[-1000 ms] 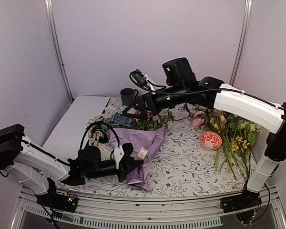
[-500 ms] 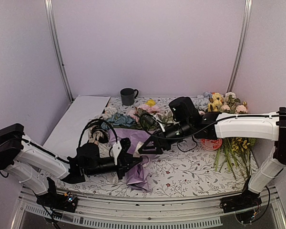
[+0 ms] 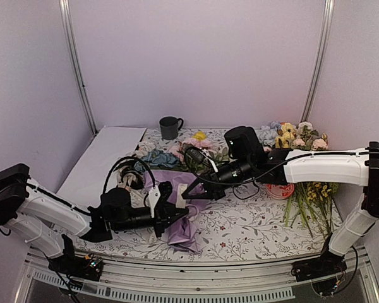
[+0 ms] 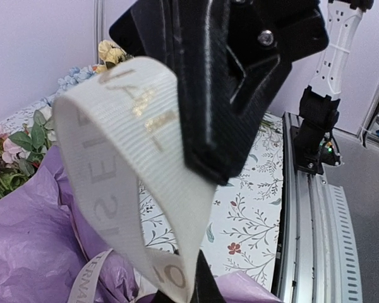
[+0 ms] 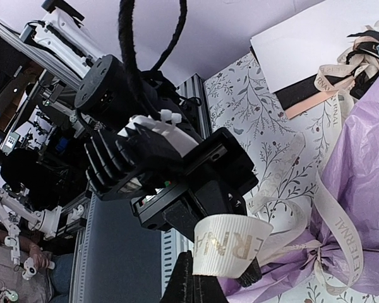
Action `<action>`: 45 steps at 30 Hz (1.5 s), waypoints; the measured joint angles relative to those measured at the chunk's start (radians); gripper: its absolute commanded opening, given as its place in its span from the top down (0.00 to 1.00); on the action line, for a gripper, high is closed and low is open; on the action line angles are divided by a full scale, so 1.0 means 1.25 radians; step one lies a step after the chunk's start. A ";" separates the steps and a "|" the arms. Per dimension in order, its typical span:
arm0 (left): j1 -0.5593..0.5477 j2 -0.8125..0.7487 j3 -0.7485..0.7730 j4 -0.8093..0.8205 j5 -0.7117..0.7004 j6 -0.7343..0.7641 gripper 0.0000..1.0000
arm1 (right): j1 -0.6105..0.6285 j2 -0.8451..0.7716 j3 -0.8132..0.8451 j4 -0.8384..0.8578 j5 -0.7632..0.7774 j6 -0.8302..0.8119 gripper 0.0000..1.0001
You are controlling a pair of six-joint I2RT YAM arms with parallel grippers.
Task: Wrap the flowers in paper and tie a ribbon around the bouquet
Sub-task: Cross the half-tied ribbon over the folded bouquet.
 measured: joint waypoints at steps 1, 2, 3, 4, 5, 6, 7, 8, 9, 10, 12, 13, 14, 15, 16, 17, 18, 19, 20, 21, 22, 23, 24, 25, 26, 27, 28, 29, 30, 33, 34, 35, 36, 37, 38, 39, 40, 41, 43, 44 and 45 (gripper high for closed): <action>0.001 -0.002 0.000 -0.002 0.002 -0.001 0.56 | 0.000 0.000 0.000 0.002 -0.003 0.000 1.00; 0.002 -0.004 0.000 -0.003 0.003 0.000 0.41 | -0.001 0.001 0.000 0.006 -0.008 0.000 1.00; 0.004 -0.008 0.001 -0.016 0.004 -0.003 0.33 | -0.001 0.002 0.000 0.010 -0.011 -0.001 1.00; 0.006 -0.015 0.002 -0.032 0.004 -0.005 0.27 | -0.004 0.003 0.000 0.017 -0.013 0.000 1.00; 0.008 -0.023 0.003 -0.050 0.003 -0.007 0.22 | -0.007 0.003 0.000 0.021 -0.014 0.000 1.00; 0.011 -0.038 0.004 -0.077 0.002 -0.012 0.18 | -0.012 0.005 0.000 0.026 -0.015 0.000 1.00; 0.014 -0.059 0.006 -0.108 0.001 -0.017 0.14 | -0.018 0.007 0.000 0.030 -0.015 0.001 1.00; 0.018 -0.085 0.008 -0.139 0.002 -0.023 0.12 | -0.025 0.010 0.000 0.035 -0.016 0.003 1.00; 0.023 -0.114 0.010 -0.169 0.003 -0.027 0.10 | -0.034 0.015 -0.001 0.040 -0.016 0.005 1.00; 0.029 -0.142 0.013 -0.197 0.005 -0.028 0.08 | -0.041 0.018 -0.001 0.044 -0.016 0.007 1.00; 0.047 -0.215 0.026 -0.267 0.011 -0.039 0.09 | -0.054 0.032 -0.001 0.050 -0.016 0.014 1.00; 0.055 -0.244 0.033 -0.294 0.011 -0.042 0.12 | -0.059 0.038 -0.001 0.053 -0.016 0.016 1.00; 0.067 -0.276 0.044 -0.333 0.007 -0.050 0.17 | -0.063 0.045 -0.001 0.055 -0.016 0.018 1.00; 0.083 -0.306 0.057 -0.373 -0.004 -0.064 0.23 | -0.065 0.052 -0.001 0.056 -0.016 0.020 1.00; 0.108 -0.330 0.071 -0.419 -0.020 -0.085 0.28 | -0.067 0.058 -0.001 0.056 -0.016 0.021 1.00; 0.146 -0.348 0.087 -0.468 -0.037 -0.113 0.31 | -0.068 0.063 -0.001 0.056 -0.018 0.021 1.00; 0.199 -0.358 0.101 -0.523 -0.053 -0.145 0.32 | -0.068 0.067 -0.001 0.057 -0.019 0.022 1.00; 0.249 -0.360 0.111 -0.562 -0.069 -0.182 0.32 | -0.068 0.068 -0.001 0.056 -0.020 0.022 1.00; 0.316 -0.356 0.118 -0.607 -0.088 -0.220 0.31 | -0.069 0.069 -0.001 0.056 -0.021 0.022 1.00; 0.372 -0.347 0.118 -0.648 -0.107 -0.256 0.31 | -0.069 0.070 -0.001 0.057 -0.024 0.022 1.00; 0.419 -0.334 0.115 -0.684 -0.124 -0.287 0.31 | -0.069 0.070 -0.001 0.058 -0.027 0.022 1.00; 0.445 -0.319 0.110 -0.705 -0.135 -0.308 0.31 | -0.069 0.070 -0.001 0.059 -0.030 0.021 1.00; 0.459 -0.300 0.103 -0.724 -0.144 -0.328 0.32 | -0.070 0.070 -0.001 0.060 -0.032 0.021 1.00; 0.464 -0.273 0.097 -0.738 -0.150 -0.345 0.34 | -0.070 0.070 -0.001 0.061 -0.034 0.021 1.00; 0.465 -0.240 0.095 -0.751 -0.153 -0.357 0.35 | -0.070 0.070 -0.001 0.062 -0.034 0.021 1.00; 0.465 -0.210 0.095 -0.755 -0.153 -0.365 0.36 | -0.070 0.070 -0.001 0.062 -0.036 0.021 1.00; 0.465 -0.171 0.096 -0.757 -0.154 -0.369 0.37 | -0.070 0.071 -0.001 0.063 -0.038 0.021 1.00; 0.465 -0.134 0.100 -0.760 -0.153 -0.371 0.39 | -0.070 0.072 -0.001 0.063 -0.039 0.022 1.00; 0.465 -0.102 0.106 -0.764 -0.153 -0.373 0.40 | -0.070 0.073 -0.001 0.063 -0.042 0.022 1.00; 0.465 -0.026 0.125 -0.768 -0.156 -0.381 0.41 | -0.070 0.074 -0.001 0.062 -0.048 0.022 1.00; 0.465 -0.014 0.128 -0.766 -0.157 -0.382 0.40 | -0.070 0.074 -0.001 0.062 -0.049 0.022 1.00; 0.465 -0.002 0.132 -0.765 -0.159 -0.384 0.40 | -0.071 0.074 -0.001 0.062 -0.049 0.022 1.00; 0.465 0.012 0.136 -0.759 -0.159 -0.384 0.39 | -0.072 0.074 -0.001 0.062 -0.050 0.021 1.00; 0.465 0.022 0.138 -0.750 -0.158 -0.383 0.39 | -0.073 0.074 -0.001 0.062 -0.050 0.021 1.00; 0.465 0.032 0.142 -0.737 -0.156 -0.382 0.39 | -0.073 0.074 -0.001 0.062 -0.051 0.021 1.00; 0.465 0.044 0.149 -0.726 -0.152 -0.381 0.39 | -0.073 0.074 -0.001 0.062 -0.051 0.021 1.00; 0.465 0.058 0.157 -0.713 -0.146 -0.380 0.39 | -0.073 0.074 -0.001 0.062 -0.051 0.021 1.00; 0.465 0.069 0.164 -0.704 -0.143 -0.380 0.39 | -0.074 0.074 -0.001 0.062 -0.051 0.021 1.00; 0.465 0.093 0.181 -0.686 -0.136 -0.380 0.44 | -0.074 0.074 -0.001 0.062 -0.051 0.021 1.00; 0.465 0.101 0.186 -0.679 -0.133 -0.380 0.51 | -0.074 0.074 -0.001 0.062 -0.051 0.021 1.00; 0.465 0.109 0.191 -0.673 -0.128 -0.380 0.64 | -0.074 0.074 -0.001 0.062 -0.052 0.021 1.00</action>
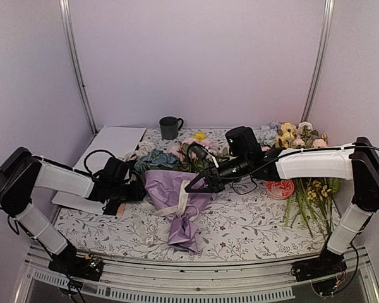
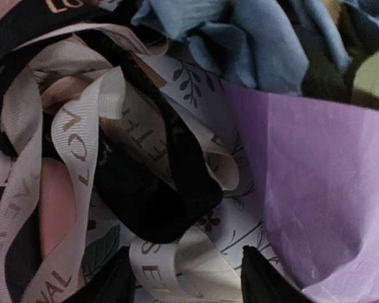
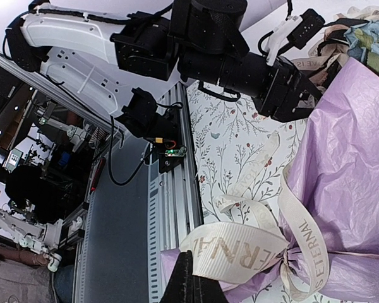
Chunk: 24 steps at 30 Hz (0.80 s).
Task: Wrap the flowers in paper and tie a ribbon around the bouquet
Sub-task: Cross the half-tied ribbon over the folded bouquet.
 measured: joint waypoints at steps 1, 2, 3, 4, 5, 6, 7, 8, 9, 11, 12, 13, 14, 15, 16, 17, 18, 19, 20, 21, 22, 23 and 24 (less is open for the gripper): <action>0.000 0.006 0.002 0.006 0.002 0.000 0.81 | 0.000 0.000 0.000 0.000 0.000 0.000 1.00; 0.000 0.009 0.003 0.009 0.004 -0.002 0.97 | 0.000 0.000 0.000 0.000 0.000 0.000 1.00; 0.000 0.013 0.004 0.010 0.007 -0.002 1.00 | 0.000 0.000 0.000 0.000 0.000 0.000 1.00; 0.000 0.013 0.004 0.009 0.011 -0.002 1.00 | 0.000 0.000 0.000 0.000 0.000 0.000 1.00; 0.000 0.013 0.004 0.009 0.011 -0.001 1.00 | 0.000 0.000 0.000 -0.001 0.000 0.000 1.00; -0.001 0.010 0.003 0.007 0.011 -0.003 1.00 | 0.000 0.000 0.000 -0.001 0.000 0.000 1.00; -0.004 0.002 0.002 0.004 0.009 -0.004 1.00 | 0.000 0.001 0.000 0.000 0.000 0.001 1.00; -0.008 -0.016 -0.003 0.001 0.005 -0.004 1.00 | 0.000 0.003 0.000 -0.001 0.001 0.002 1.00; -0.012 -0.037 -0.009 -0.006 -0.001 -0.004 1.00 | 0.000 0.005 0.000 -0.001 0.001 0.003 1.00; -0.042 -0.117 -0.028 -0.017 -0.020 0.003 1.00 | 0.000 0.014 0.002 -0.002 0.005 0.007 1.00; -0.072 -0.166 -0.034 -0.024 -0.032 0.012 1.00 | -0.001 0.020 0.007 -0.004 0.008 0.009 1.00; -0.110 -0.216 -0.037 -0.026 -0.045 0.024 1.00 | -0.002 0.027 0.012 -0.005 0.012 0.012 1.00; -0.157 -0.266 -0.037 -0.025 -0.059 0.044 1.00 | -0.003 0.034 0.016 -0.007 0.016 0.016 1.00; -0.210 -0.313 -0.037 -0.022 -0.072 0.066 1.00 | -0.005 0.040 0.022 -0.008 0.020 0.019 1.00; -0.253 -0.351 -0.037 -0.017 -0.081 0.086 1.00 | -0.008 0.047 0.026 -0.007 0.020 0.023 1.00; -0.306 -0.394 -0.038 -0.008 -0.087 0.115 1.00 | -0.010 0.051 0.030 -0.008 0.021 0.025 1.00; -0.345 -0.428 -0.038 0.003 -0.085 0.141 1.00 | -0.013 0.058 0.036 -0.012 0.021 0.027 1.00; -0.383 -0.457 -0.038 0.018 -0.076 0.171 1.00 | -0.016 0.066 0.045 -0.013 0.021 0.029 1.00; -0.415 -0.480 -0.038 0.037 -0.061 0.204 1.00 | -0.018 0.074 0.055 -0.013 0.021 0.030 1.00; -0.440 -0.493 -0.037 0.058 -0.045 0.235 1.00 | -0.020 0.079 0.064 -0.014 0.021 0.030 1.00; -0.458 -0.495 -0.031 0.074 -0.028 0.262 1.00 | -0.022 0.086 0.075 -0.014 0.021 0.031 1.00; -0.470 -0.488 -0.021 0.086 -0.012 0.290 1.00 | -0.024 0.092 0.087 -0.013 0.020 0.032 1.00; -0.481 -0.472 -0.004 0.094 0.008 0.316 1.00 | -0.026 0.098 0.098 -0.013 0.020 0.033 1.00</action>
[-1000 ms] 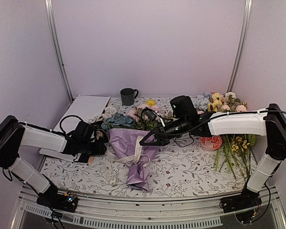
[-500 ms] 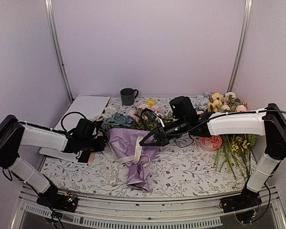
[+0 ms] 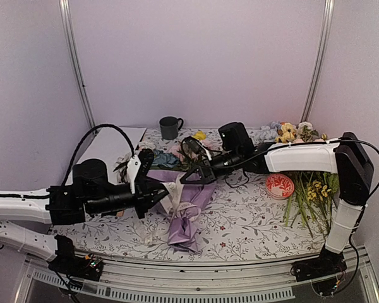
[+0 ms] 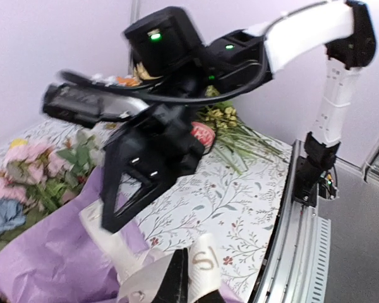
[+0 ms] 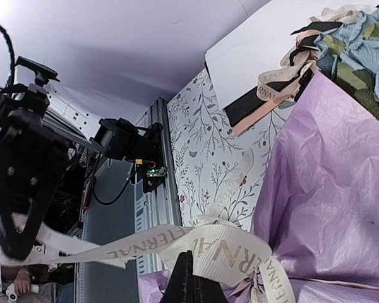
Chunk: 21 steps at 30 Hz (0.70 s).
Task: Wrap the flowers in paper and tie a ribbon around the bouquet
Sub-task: Cross the half-tied ribbon over the folded bouquet.
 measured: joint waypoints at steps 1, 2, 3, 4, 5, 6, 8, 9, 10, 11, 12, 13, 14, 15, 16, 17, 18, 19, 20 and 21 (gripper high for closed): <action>-0.009 0.025 0.025 0.003 0.021 0.028 1.00 | -0.002 0.005 0.010 0.000 0.000 0.000 1.00; -0.017 0.058 0.058 0.004 0.052 0.053 1.00 | -0.004 0.009 0.017 0.000 0.000 0.001 1.00; -0.023 0.092 0.091 0.008 0.078 0.077 1.00 | -0.006 0.014 0.025 0.000 0.000 0.001 1.00; -0.028 0.130 0.127 0.012 0.115 0.101 1.00 | -0.009 0.016 0.031 0.000 0.000 0.001 1.00; -0.031 0.162 0.154 0.018 0.143 0.121 1.00 | -0.011 0.020 0.036 -0.001 0.000 0.001 1.00; -0.035 0.201 0.188 0.022 0.177 0.144 1.00 | -0.014 0.023 0.043 -0.005 -0.001 0.001 1.00; -0.042 0.279 0.254 0.027 0.251 0.188 1.00 | -0.016 0.030 0.058 -0.013 0.000 -0.001 1.00; -0.044 0.317 0.284 0.027 0.281 0.210 1.00 | -0.016 0.031 0.061 -0.015 0.000 -0.003 1.00; -0.045 0.362 0.319 0.024 0.322 0.233 1.00 | -0.017 0.031 0.065 -0.022 0.000 -0.006 1.00; -0.046 0.388 0.337 0.022 0.344 0.247 1.00 | -0.017 0.031 0.068 -0.027 0.000 -0.009 1.00; -0.046 0.423 0.363 0.017 0.372 0.264 1.00 | -0.017 0.031 0.070 -0.031 0.000 -0.013 1.00; -0.047 0.456 0.386 0.013 0.396 0.280 1.00 | -0.018 0.031 0.072 -0.036 0.000 -0.016 1.00; -0.047 0.491 0.409 0.006 0.418 0.297 1.00 | -0.018 0.031 0.072 -0.040 0.000 -0.020 1.00; -0.048 0.523 0.428 -0.002 0.436 0.313 1.00 | -0.018 0.031 0.073 -0.049 0.000 -0.025 1.00; -0.048 0.548 0.442 -0.009 0.449 0.323 1.00 | -0.018 0.031 0.073 -0.054 0.000 -0.029 1.00; -0.050 0.577 0.460 -0.020 0.459 0.339 1.00 | -0.017 0.031 0.073 -0.060 0.000 -0.033 1.00; -0.052 0.605 0.474 -0.031 0.465 0.354 1.00 | -0.017 0.031 0.073 -0.067 0.000 -0.038 1.00; -0.054 0.626 0.483 -0.040 0.465 0.369 1.00 | -0.018 0.031 0.073 -0.073 0.000 -0.043 1.00; -0.058 0.652 0.494 -0.050 0.464 0.386 1.00 | -0.018 0.031 0.073 -0.078 0.000 -0.048 1.00; -0.062 0.672 0.501 -0.060 0.461 0.400 1.00 | -0.018 0.031 0.073 -0.084 0.000 -0.053 1.00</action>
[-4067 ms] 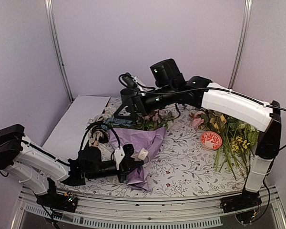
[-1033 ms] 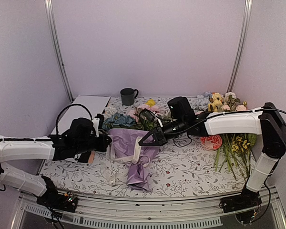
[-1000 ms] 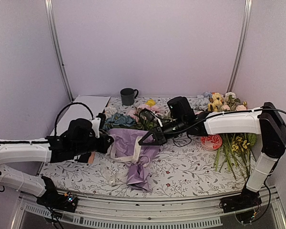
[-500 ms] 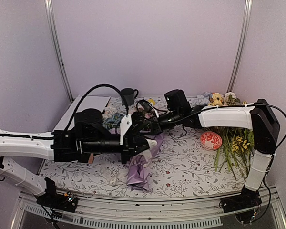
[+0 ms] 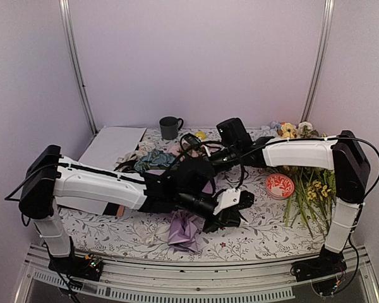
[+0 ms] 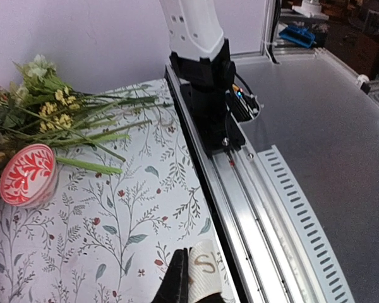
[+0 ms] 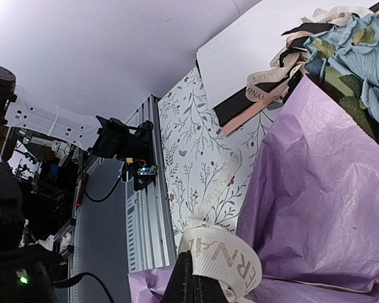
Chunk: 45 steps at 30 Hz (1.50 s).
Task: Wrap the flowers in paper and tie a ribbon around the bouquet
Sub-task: Cross the half-tied ribbon over the folded bouquet.
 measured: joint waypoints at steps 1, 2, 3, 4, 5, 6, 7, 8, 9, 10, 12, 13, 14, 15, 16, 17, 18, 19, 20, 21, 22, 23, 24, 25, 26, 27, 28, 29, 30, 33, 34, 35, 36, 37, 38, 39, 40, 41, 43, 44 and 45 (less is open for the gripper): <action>-0.005 0.016 0.005 -0.009 -0.004 0.012 1.00 | 0.000 0.000 0.000 -0.006 0.000 -0.004 1.00; -0.013 0.036 0.014 -0.027 -0.012 0.028 1.00 | 0.000 0.000 0.000 -0.010 0.000 -0.008 1.00; -0.020 0.053 0.022 -0.041 -0.019 0.042 0.89 | 0.000 0.000 0.000 -0.014 -0.001 -0.011 1.00; -0.027 0.066 0.028 -0.049 -0.028 0.053 0.74 | 0.000 0.000 0.000 -0.016 -0.001 -0.013 1.00; -0.034 0.078 0.035 -0.060 -0.041 0.065 0.59 | 0.000 0.000 0.000 -0.019 -0.001 -0.017 1.00; -0.042 0.088 0.039 -0.070 -0.056 0.073 0.45 | 0.000 0.000 0.000 -0.021 -0.001 -0.019 1.00; -0.047 0.091 0.039 -0.082 -0.073 0.083 0.35 | 0.000 0.000 0.000 -0.022 -0.001 -0.020 1.00; -0.051 0.091 0.039 -0.091 -0.087 0.091 0.27 | 0.000 0.000 0.000 -0.023 -0.001 -0.021 1.00; -0.053 0.090 0.039 -0.095 -0.098 0.096 0.21 | 0.000 0.000 0.000 -0.023 -0.001 -0.021 1.00; -0.054 0.087 0.037 -0.096 -0.111 0.098 0.18 | 0.000 0.000 0.000 -0.023 -0.002 -0.021 1.00; -0.054 0.064 0.014 -0.092 -0.134 0.099 0.14 | 0.000 0.000 0.000 -0.023 -0.004 -0.021 1.00; -0.054 0.045 -0.005 -0.088 -0.143 0.103 0.11 | 0.000 0.000 0.000 -0.023 -0.005 -0.021 1.00; -0.053 0.019 -0.028 -0.086 -0.152 0.103 0.09 | 0.000 0.000 0.000 -0.023 -0.006 -0.021 1.00; -0.053 -0.009 -0.051 -0.083 -0.159 0.104 0.07 | 0.000 0.000 0.000 -0.023 -0.008 -0.021 1.00; -0.053 -0.040 -0.071 -0.078 -0.161 0.103 0.05 | 0.000 0.000 0.000 -0.023 -0.010 -0.020 1.00; -0.053 -0.071 -0.090 -0.072 -0.163 0.099 0.02 | 0.001 0.000 0.000 -0.022 -0.013 -0.020 1.00; -0.052 -0.095 -0.103 -0.064 -0.164 0.099 0.01 | 0.002 0.000 0.000 -0.022 -0.015 -0.020 1.00; -0.052 -0.122 -0.119 -0.051 -0.167 0.094 0.01 | 0.002 0.000 0.000 -0.021 -0.017 -0.020 1.00; -0.052 -0.146 -0.133 -0.037 -0.171 0.089 0.01 | 0.002 0.000 0.000 -0.020 -0.018 -0.019 1.00; -0.052 -0.163 -0.144 -0.024 -0.179 0.085 0.02 | 0.002 0.000 0.000 -0.019 -0.019 -0.019 1.00; -0.052 -0.172 -0.150 -0.015 -0.187 0.082 0.05 | 0.002 0.000 0.000 -0.018 -0.020 -0.019 1.00; -0.052 -0.174 -0.152 -0.008 -0.201 0.079 0.09 | 0.002 0.000 0.000 -0.018 -0.020 -0.019 1.00; -0.052 -0.168 -0.150 -0.007 -0.219 0.073 0.14 | 0.002 0.000 0.000 -0.018 -0.021 -0.019 1.00; -0.052 -0.157 -0.142 -0.012 -0.240 0.068 0.18 | 0.002 0.000 0.000 -0.018 -0.021 -0.019 1.00; -0.052 -0.138 -0.124 -0.026 -0.266 0.066 0.20 | 0.003 0.000 0.000 -0.018 -0.022 -0.019 1.00; -0.052 -0.113 -0.099 -0.044 -0.289 0.065 0.19 | 0.003 0.000 0.000 -0.018 -0.022 -0.019 1.00; -0.053 -0.084 -0.066 -0.069 -0.319 0.066 0.17 | 0.003 0.000 0.000 -0.018 -0.022 -0.019 1.00; -0.054 -0.054 -0.028 -0.101 -0.343 0.069 0.16 | 0.003 0.000 0.000 -0.017 -0.022 -0.019 1.00; -0.055 -0.030 0.005 -0.132 -0.356 0.076 0.15 | 0.003 0.000 0.000 -0.018 -0.022 -0.018 1.00; -0.066 0.041 0.126 -0.270 -0.376 0.103 0.14 | 0.003 0.000 0.000 -0.017 -0.021 -0.018 1.00; -0.072 0.056 0.154 -0.313 -0.376 0.113 0.14 | 0.003 0.000 -0.001 -0.018 -0.021 -0.018 1.00; -0.079 0.069 0.183 -0.361 -0.376 0.122 0.14 | 0.003 0.000 -0.001 -0.017 -0.021 -0.018 1.00; -0.087 0.081 0.207 -0.404 -0.379 0.131 0.15 | 0.003 0.000 -0.001 -0.018 -0.021 -0.018 1.00; -0.095 0.095 0.229 -0.441 -0.386 0.136 0.17 | 0.003 0.000 -0.001 -0.017 -0.021 -0.018 1.00; -0.104 0.111 0.251 -0.475 -0.396 0.141 0.19 | 0.003 0.000 -0.001 -0.018 -0.021 -0.018 1.00; -0.112 0.128 0.269 -0.500 -0.408 0.144 0.20 | 0.003 0.000 -0.001 -0.017 -0.021 -0.018 1.00; -0.120 0.140 0.276 -0.515 -0.414 0.147 0.21 | 0.003 0.000 -0.002 -0.017 -0.021 -0.018 1.00; -0.124 0.143 0.274 -0.523 -0.418 0.145 0.21 | 0.003 0.000 -0.002 -0.016 -0.021 -0.018 1.00; -0.127 0.125 0.239 -0.514 -0.421 0.136 0.26 | 0.003 0.000 -0.005 -0.012 -0.021 -0.016 1.00; -0.127 0.096 0.200 -0.481 -0.420 0.127 0.32 | 0.003 0.000 -0.005 -0.011 -0.021 -0.016 1.00; -0.125 0.065 0.165 -0.457 -0.417 0.116 0.39 | 0.003 0.000 -0.006 -0.010 -0.022 -0.015 1.00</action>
